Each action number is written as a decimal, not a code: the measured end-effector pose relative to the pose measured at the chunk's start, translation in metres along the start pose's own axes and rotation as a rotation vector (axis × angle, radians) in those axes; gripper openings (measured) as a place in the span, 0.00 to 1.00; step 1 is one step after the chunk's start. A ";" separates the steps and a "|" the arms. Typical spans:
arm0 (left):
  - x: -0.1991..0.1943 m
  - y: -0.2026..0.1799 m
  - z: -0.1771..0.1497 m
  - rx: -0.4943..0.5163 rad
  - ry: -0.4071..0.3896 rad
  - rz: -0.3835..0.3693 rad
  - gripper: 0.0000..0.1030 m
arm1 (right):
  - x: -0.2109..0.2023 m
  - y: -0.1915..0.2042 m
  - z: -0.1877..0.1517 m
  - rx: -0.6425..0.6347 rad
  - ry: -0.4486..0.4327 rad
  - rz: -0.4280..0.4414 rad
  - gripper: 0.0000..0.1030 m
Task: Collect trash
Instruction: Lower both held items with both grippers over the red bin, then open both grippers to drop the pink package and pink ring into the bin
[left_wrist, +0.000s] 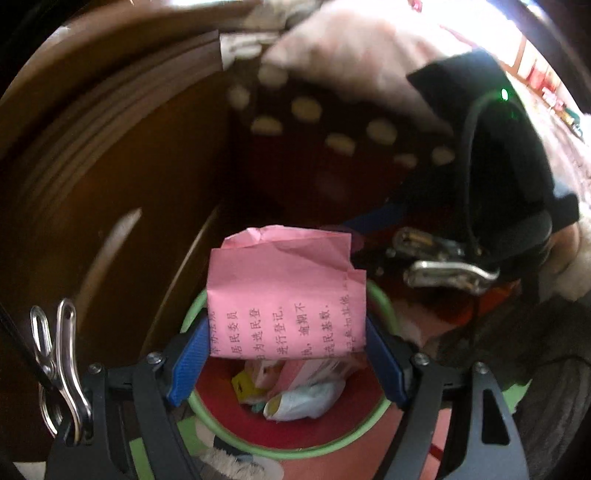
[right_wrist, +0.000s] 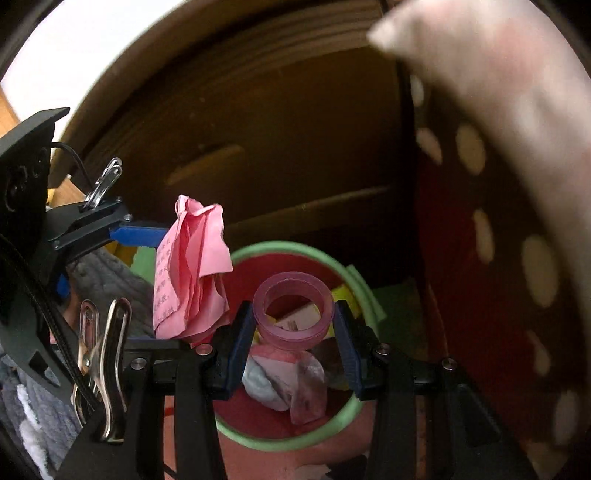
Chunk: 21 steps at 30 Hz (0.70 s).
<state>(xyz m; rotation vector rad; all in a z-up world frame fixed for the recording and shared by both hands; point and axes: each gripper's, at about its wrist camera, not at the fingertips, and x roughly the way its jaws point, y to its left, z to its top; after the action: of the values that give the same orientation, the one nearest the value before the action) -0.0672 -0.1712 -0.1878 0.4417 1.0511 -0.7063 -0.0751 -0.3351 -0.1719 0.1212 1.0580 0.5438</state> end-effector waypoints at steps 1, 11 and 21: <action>0.005 0.000 -0.004 -0.003 0.020 -0.001 0.79 | 0.005 0.000 0.001 0.003 0.012 -0.008 0.42; 0.071 -0.008 -0.033 0.048 0.262 0.048 0.80 | 0.058 0.008 -0.017 -0.052 0.164 -0.018 0.42; 0.083 0.004 -0.044 -0.028 0.302 -0.045 0.80 | 0.079 0.003 -0.025 -0.029 0.234 0.033 0.43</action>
<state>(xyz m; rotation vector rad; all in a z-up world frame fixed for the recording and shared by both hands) -0.0664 -0.1664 -0.2816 0.5123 1.3565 -0.6765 -0.0680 -0.2986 -0.2458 0.0499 1.2772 0.6136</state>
